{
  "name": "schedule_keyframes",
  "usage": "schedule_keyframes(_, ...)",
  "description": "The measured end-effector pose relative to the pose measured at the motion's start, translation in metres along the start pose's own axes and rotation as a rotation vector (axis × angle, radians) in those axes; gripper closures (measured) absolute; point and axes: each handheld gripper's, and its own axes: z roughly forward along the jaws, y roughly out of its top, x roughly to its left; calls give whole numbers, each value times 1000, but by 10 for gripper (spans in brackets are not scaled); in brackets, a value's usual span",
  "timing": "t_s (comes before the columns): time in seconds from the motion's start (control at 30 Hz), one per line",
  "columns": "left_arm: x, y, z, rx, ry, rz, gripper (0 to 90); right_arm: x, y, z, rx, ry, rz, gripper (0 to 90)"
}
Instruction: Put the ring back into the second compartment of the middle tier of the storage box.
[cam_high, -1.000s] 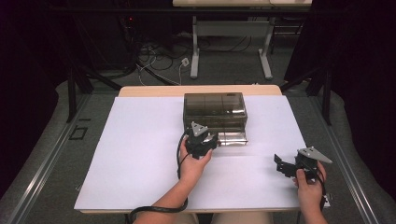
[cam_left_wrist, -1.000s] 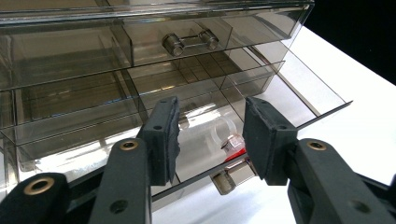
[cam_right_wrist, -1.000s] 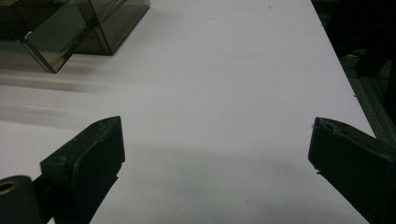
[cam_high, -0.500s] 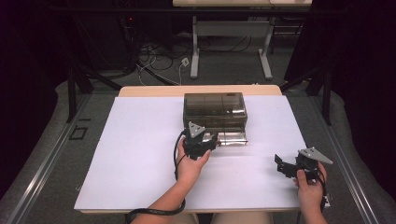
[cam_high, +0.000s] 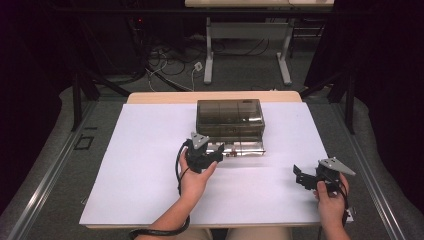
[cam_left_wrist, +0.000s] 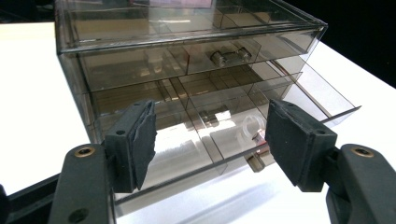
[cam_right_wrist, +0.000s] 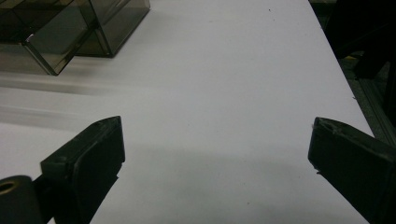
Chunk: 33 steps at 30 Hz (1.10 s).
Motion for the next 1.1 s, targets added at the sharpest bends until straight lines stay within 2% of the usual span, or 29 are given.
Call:
schedule_keyframes(0.1,3,-1,-4,15,-2,-20,326,1,0,-1,13,1,-4,35)
schedule_keyframes(0.27,9,-2,-13,11,3,-36,181,-1,0,-1,3,2,-7,35)
schedule_keyframes(0.37,15,-1,-21,-3,6,-37,143,0,0,-1,-1,-4,7,35)
schedule_keyframes(0.57,29,-3,-38,-38,19,-40,5,0,0,-2,6,-5,-8,34)
schedule_keyframes(0.67,39,-5,-49,-50,36,-42,5,0,0,-2,4,-6,-13,34)
schedule_keyframes(0.73,47,-7,-55,-61,50,-64,5,0,0,-2,2,-4,-14,34)
schedule_keyframes(0.87,65,-11,-70,-72,81,-72,5,1,0,-4,1,-5,2,34)
schedule_keyframes(1.1,96,-22,-98,-105,134,-86,5,2,0,-4,6,-8,-14,33)
